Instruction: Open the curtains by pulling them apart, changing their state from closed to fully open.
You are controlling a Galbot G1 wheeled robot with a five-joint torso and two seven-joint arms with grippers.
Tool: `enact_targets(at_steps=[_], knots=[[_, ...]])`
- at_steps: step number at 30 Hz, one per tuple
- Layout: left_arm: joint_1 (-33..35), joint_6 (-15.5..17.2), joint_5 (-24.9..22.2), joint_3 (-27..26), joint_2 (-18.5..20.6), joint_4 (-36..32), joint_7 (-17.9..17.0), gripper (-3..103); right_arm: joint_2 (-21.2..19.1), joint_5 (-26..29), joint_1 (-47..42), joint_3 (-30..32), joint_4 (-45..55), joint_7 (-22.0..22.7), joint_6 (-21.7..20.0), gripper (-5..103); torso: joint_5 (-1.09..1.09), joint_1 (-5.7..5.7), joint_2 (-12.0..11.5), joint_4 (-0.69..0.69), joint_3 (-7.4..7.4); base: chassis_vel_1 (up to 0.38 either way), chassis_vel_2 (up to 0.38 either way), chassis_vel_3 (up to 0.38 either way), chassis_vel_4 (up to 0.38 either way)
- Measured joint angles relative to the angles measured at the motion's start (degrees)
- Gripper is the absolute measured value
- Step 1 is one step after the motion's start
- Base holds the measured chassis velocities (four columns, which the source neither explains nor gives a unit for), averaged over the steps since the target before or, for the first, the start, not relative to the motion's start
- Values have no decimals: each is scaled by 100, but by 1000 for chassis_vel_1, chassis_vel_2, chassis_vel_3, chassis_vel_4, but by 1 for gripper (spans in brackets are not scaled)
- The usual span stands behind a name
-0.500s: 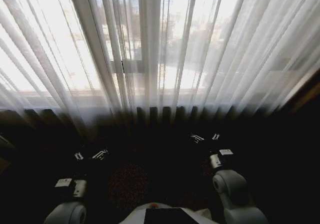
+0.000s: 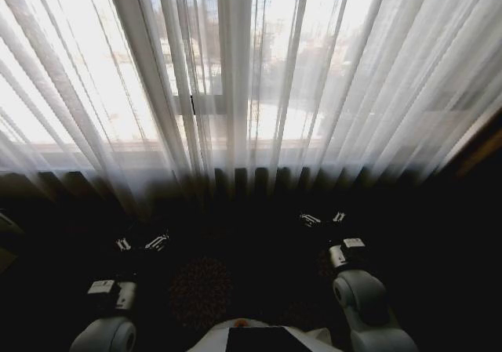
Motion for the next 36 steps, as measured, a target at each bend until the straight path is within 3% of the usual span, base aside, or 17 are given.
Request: enact_targets(at_steps=[25, 36], knots=[[-3, -216, 154, 120, -15, 208, 37, 100, 77, -33, -67, -13, -191, -51, 253, 100, 0, -1, 0, 0, 0, -8, 4, 6, -6], [-5, -283, 173, 146, -14, 253, 42, 100, 105, -33, -86, -22, -256, -109, 339, 100, 0, -1, 1, 1, -1, -148, 154, 163, -140]])
